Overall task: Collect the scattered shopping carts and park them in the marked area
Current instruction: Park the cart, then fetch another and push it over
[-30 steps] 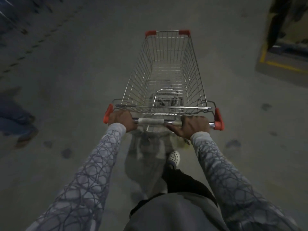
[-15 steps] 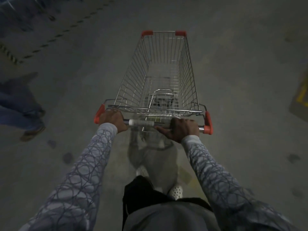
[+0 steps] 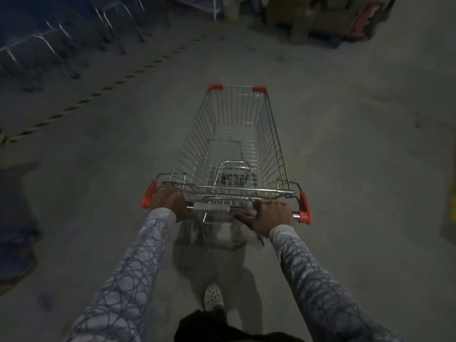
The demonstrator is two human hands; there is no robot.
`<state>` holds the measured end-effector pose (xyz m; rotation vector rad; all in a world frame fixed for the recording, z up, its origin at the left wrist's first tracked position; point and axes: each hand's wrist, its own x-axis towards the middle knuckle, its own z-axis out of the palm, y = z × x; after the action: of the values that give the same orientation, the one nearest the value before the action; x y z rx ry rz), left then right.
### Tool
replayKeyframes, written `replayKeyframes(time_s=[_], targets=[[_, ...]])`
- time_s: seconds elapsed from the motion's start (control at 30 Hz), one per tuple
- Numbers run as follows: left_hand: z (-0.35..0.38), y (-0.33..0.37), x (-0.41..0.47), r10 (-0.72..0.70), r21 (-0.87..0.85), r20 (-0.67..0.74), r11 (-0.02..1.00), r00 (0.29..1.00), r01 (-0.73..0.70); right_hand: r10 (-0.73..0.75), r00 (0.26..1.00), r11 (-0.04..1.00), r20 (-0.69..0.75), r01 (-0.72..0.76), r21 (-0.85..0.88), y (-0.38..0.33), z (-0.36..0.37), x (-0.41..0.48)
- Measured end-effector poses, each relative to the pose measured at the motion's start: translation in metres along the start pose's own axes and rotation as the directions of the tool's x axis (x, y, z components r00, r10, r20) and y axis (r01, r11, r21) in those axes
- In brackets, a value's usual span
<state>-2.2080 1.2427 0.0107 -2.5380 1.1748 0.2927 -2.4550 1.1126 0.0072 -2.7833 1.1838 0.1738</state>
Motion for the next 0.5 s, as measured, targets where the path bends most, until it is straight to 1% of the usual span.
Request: replayKeyframes(time_s=[0.13,0.23,0.3,0.37,0.5], targets=[[-0.023,-0.022,0.078,-0.003,0.042,0.068,0.999,0.998,0.000,0.022,1.000,0.999,-0.003,-0.022,-0.042,-0.018,-0.015,0.071],[-0.039,-0.034,0.134,0.052,0.017,0.087,0.998,0.995,-0.053,0.044,0.999,0.997,-0.009,-0.044,-0.059,-0.030,-0.020,0.122],[-0.049,-0.042,0.172,0.058,0.002,0.097,0.998,0.994,-0.059,0.057,0.998,0.996,-0.015,-0.058,-0.060,-0.036,-0.023,0.161],[-0.056,-0.051,0.211,0.041,0.021,0.058,0.999,0.997,-0.042,0.059,0.998,0.997,-0.020,-0.059,-0.044,-0.040,-0.026,0.200],[-0.072,-0.066,0.293,-0.011,0.024,-0.012,1.000,1.000,0.011,0.010,0.999,0.999,-0.043,-0.011,-0.039,-0.044,-0.034,0.287]])
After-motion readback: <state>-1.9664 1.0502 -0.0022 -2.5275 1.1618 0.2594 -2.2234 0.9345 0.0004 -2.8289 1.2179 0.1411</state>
